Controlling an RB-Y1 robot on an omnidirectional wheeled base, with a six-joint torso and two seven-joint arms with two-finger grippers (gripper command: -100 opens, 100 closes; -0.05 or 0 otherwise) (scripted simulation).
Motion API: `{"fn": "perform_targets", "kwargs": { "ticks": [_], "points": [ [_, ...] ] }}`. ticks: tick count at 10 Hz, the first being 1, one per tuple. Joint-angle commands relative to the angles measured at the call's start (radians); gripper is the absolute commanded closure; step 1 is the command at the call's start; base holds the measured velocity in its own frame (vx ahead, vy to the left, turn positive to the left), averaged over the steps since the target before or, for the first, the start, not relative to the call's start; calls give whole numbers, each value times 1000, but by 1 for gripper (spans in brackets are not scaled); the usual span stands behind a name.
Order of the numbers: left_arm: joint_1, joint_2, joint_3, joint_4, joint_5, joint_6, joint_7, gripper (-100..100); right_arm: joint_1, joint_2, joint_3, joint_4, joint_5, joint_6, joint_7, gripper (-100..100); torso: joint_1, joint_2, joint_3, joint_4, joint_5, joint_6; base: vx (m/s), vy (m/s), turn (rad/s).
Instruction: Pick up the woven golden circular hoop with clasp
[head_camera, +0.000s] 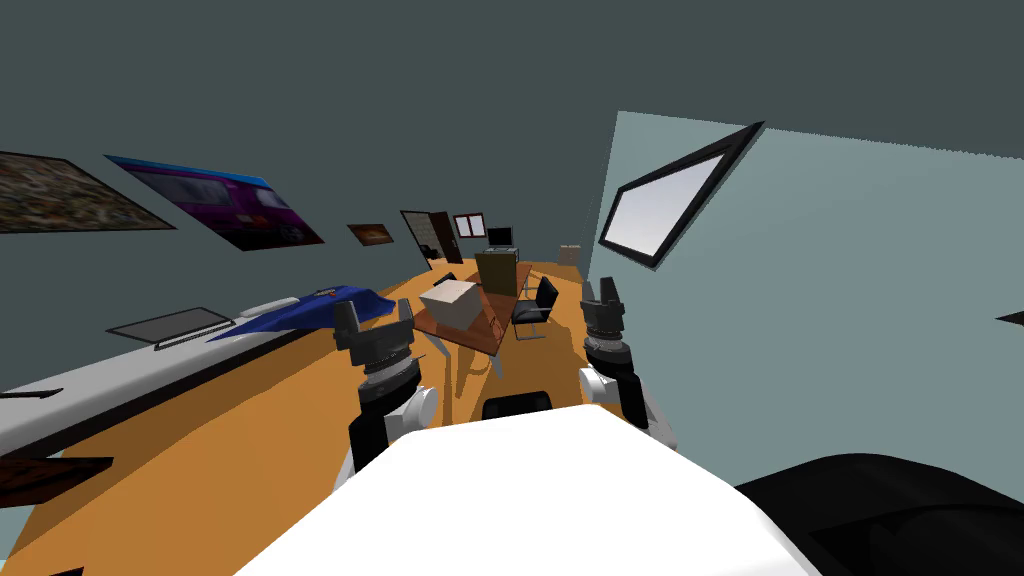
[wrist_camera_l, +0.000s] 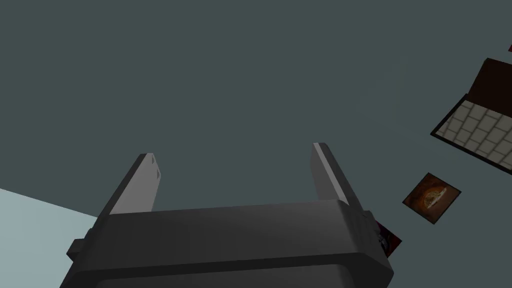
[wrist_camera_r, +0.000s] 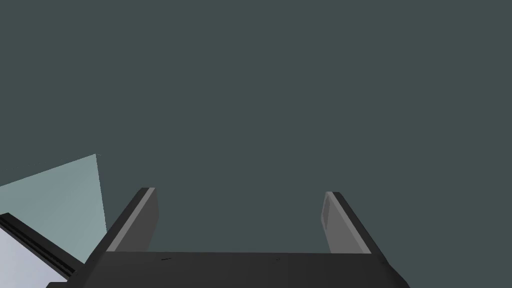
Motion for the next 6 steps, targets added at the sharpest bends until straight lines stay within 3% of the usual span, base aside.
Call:
{"fn": "perform_targets", "kwargs": {
  "ticks": [1, 4, 6],
  "points": [
    [-1, 35, 1, 10, 3, 5, 4, -100, 0, 0, 0, 0, 0, 0, 0, 0, 0, 0, 0, 0, 0, 0, 18, -13, 6],
    [-4, 105, 1, 50, 16, 28, 18, -100, 0, 0, 0, 0, 0, 0, 0, 0, -4, -3, -2, -1, -1, 0, 45, -67, 11],
    [-6, 142, -1, 90, 30, 52, 34, -100, 0, 0, 0, 0, 0, 0, 0, 0, -7, -4, -2, -1, -1, 0, 43, -125, 12]
  ]
}}
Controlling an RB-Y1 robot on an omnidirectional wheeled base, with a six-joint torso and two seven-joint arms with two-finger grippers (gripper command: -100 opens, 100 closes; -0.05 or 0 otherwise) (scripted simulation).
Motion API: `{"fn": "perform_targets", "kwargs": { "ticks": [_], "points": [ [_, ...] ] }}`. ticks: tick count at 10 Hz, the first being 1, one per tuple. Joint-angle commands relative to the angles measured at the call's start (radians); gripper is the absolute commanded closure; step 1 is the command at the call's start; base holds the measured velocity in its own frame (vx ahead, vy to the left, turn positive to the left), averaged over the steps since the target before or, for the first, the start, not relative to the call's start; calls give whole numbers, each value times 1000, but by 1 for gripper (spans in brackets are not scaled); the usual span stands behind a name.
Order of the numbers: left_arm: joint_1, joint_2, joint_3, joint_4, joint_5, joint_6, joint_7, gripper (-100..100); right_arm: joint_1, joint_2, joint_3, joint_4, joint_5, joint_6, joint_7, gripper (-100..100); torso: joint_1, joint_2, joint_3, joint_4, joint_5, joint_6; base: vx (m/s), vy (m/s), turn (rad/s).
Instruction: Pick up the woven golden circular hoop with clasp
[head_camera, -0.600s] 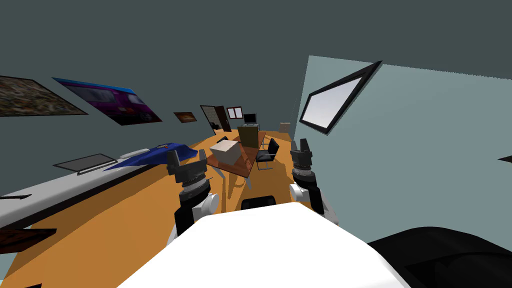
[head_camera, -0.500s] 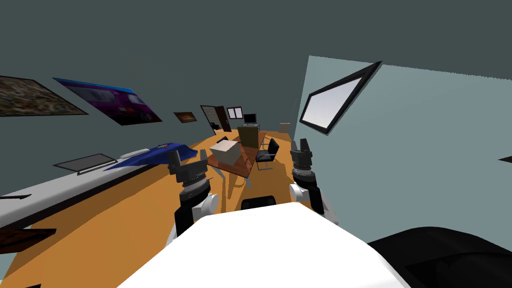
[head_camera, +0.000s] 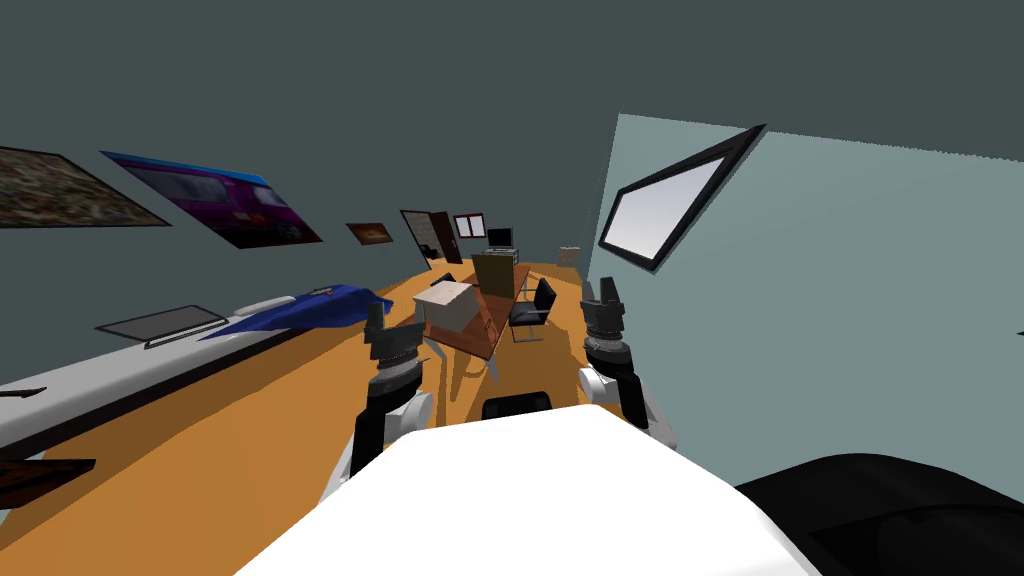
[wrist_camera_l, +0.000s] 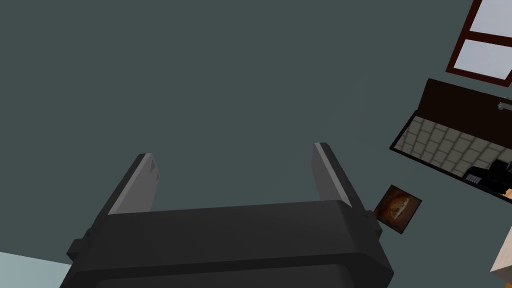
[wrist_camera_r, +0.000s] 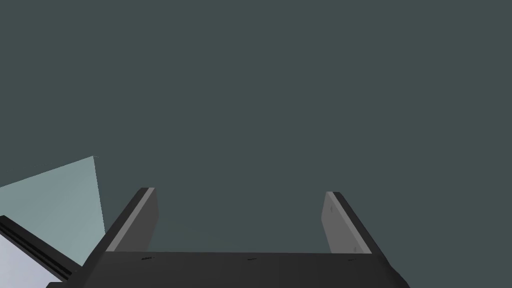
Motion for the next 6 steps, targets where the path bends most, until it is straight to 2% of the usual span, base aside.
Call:
{"fn": "perform_targets", "kwargs": {
  "ticks": [1, 3, 6],
  "points": [
    [-12, 13, 4, 31, 6, 4, 7, -100, 0, 0, 0, 0, 0, 0, 0, 0, 0, 0, 0, 0, 0, 0, 28, -118, 11],
    [-15, 41, 3, 80, 23, 33, 27, -100, 0, 0, 0, 0, 0, 0, 0, 0, 2, 0, 0, 0, 0, 0, 31, -118, 12],
    [-21, 71, 2, 170, 54, 85, 63, -100, 0, 0, 0, 0, 0, 0, 0, 0, -4, -3, -2, -1, -1, 0, 92, -192, 25]
  ]
}}
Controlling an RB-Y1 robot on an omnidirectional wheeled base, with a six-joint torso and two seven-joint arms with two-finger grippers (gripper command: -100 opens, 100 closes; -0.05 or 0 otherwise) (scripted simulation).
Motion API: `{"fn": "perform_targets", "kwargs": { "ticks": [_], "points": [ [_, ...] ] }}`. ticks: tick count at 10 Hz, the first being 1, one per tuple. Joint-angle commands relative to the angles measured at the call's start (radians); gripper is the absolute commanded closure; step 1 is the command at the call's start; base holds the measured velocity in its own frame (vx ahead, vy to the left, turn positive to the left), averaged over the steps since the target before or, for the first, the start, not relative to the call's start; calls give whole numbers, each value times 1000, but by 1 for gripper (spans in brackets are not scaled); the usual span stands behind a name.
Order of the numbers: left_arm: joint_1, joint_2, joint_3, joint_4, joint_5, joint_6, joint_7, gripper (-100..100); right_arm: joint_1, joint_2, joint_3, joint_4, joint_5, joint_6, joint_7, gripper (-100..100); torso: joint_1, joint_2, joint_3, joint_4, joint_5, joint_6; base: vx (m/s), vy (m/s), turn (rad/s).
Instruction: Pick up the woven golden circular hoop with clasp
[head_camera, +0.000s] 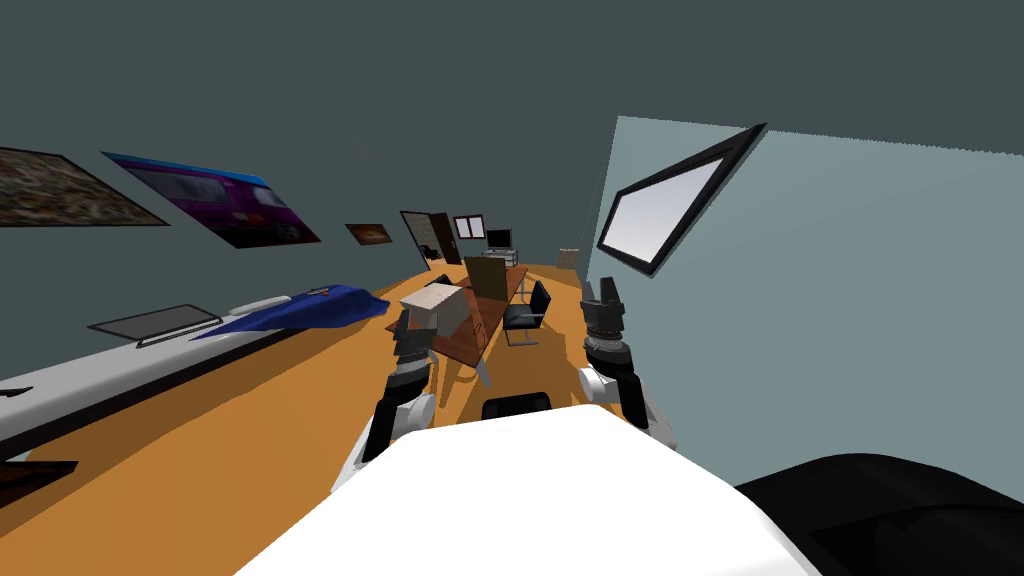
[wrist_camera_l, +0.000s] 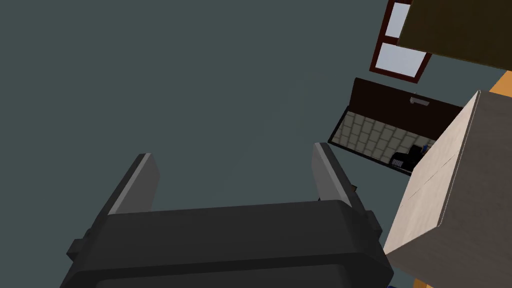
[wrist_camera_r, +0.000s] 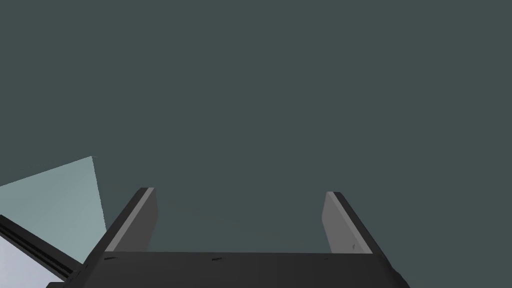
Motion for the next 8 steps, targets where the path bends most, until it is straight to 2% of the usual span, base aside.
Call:
{"fn": "perform_targets", "kwargs": {
  "ticks": [1, 5, 6, 8],
  "points": [
    [2, 15, 4, 42, 21, 37, 25, -100, 0, 0, 0, 0, 0, 0, 0, 0, 0, 0, 0, 0, 0, 0, 111, -196, 29],
    [-13, 34, 9, 176, 69, 112, 78, -100, 0, 0, 0, 0, 0, 0, 0, 0, 0, 1, 1, 0, 0, 0, 101, -209, 36],
    [-13, 34, 9, 192, 69, 112, 78, -100, 0, 0, 0, 0, 0, 0, 0, 0, -1, -1, 0, 0, 0, 0, 83, -124, 25],
    [-24, 37, 14, 254, 94, 147, 103, -100, 0, 0, 0, 0, 0, 0, 0, 0, 8, 3, 2, 1, 2, 0, 49, -97, 25]
  ]
}}
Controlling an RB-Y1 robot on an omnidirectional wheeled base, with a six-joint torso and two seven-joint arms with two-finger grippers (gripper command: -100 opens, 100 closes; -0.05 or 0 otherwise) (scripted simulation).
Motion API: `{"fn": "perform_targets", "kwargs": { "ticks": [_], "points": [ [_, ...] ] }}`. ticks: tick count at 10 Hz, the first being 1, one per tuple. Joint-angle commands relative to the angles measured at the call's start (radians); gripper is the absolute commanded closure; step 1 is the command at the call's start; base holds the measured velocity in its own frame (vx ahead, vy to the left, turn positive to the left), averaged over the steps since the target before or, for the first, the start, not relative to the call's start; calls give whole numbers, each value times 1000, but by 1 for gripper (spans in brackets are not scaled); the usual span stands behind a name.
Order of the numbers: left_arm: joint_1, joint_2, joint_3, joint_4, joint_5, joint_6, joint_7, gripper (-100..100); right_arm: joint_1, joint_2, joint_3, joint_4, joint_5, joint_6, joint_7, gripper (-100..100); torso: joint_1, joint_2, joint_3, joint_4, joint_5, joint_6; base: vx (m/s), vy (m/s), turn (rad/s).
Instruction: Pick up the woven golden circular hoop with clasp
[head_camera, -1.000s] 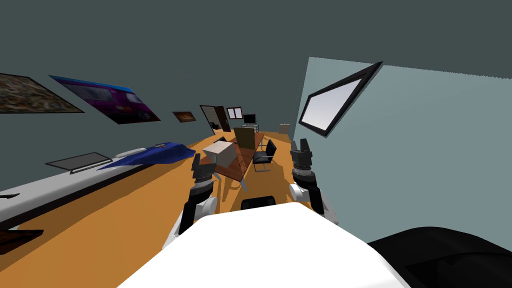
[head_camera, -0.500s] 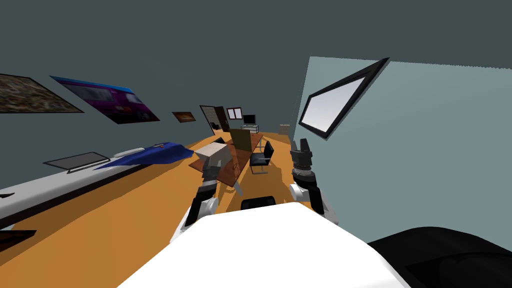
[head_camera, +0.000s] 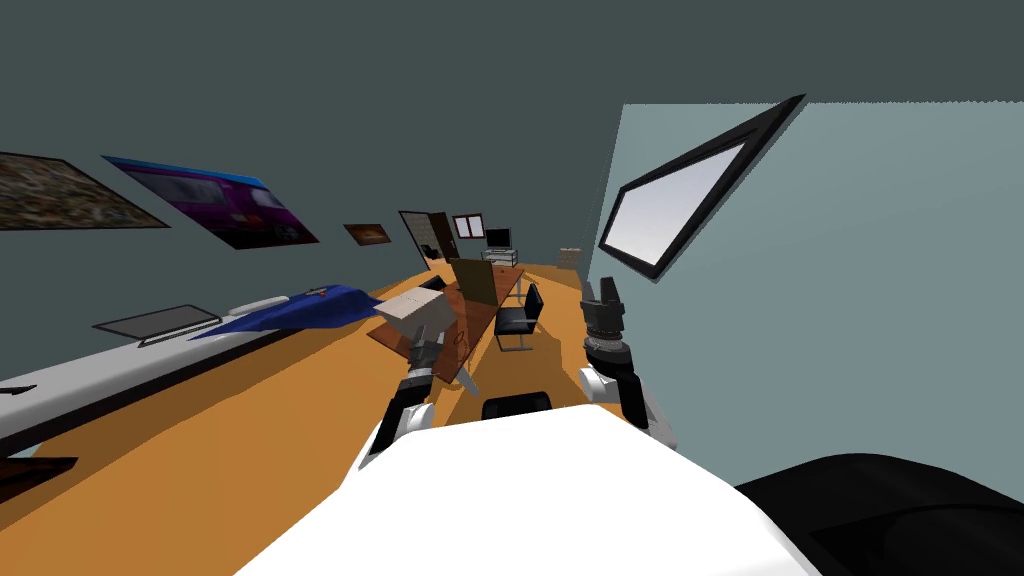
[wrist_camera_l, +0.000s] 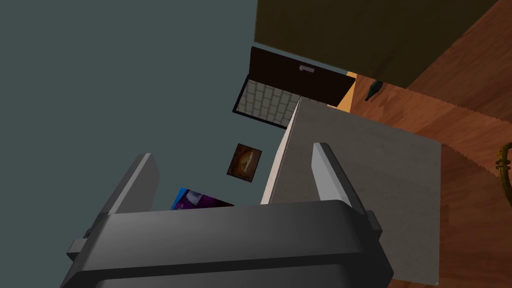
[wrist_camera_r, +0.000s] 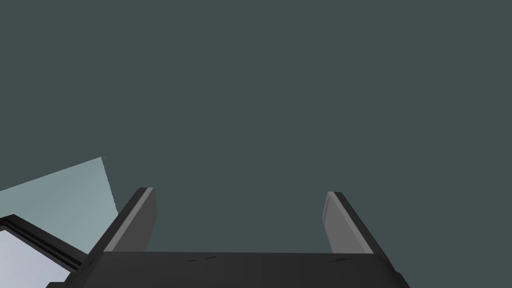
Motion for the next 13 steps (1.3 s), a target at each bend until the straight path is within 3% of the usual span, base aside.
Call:
{"fn": "perform_targets", "kwargs": {
  "ticks": [1, 8, 13],
  "points": [
    [-27, -4, 3, 50, 6, 16, 6, -100, 0, 0, 0, 0, 0, 0, 0, 0, 0, 0, 0, 0, 0, 0, 36, -107, 30],
    [-48, -2, 14, 172, 42, 61, 39, -100, 0, 0, 0, 0, 0, 0, 0, 0, 3, 0, 0, 0, 0, 0, 49, -63, 20],
    [-84, -3, 36, 319, 86, 101, 72, -100, 0, 0, 0, 0, 0, 0, 0, 0, 6, -1, -1, 0, 1, 0, 64, -54, 39]
  ]
}}
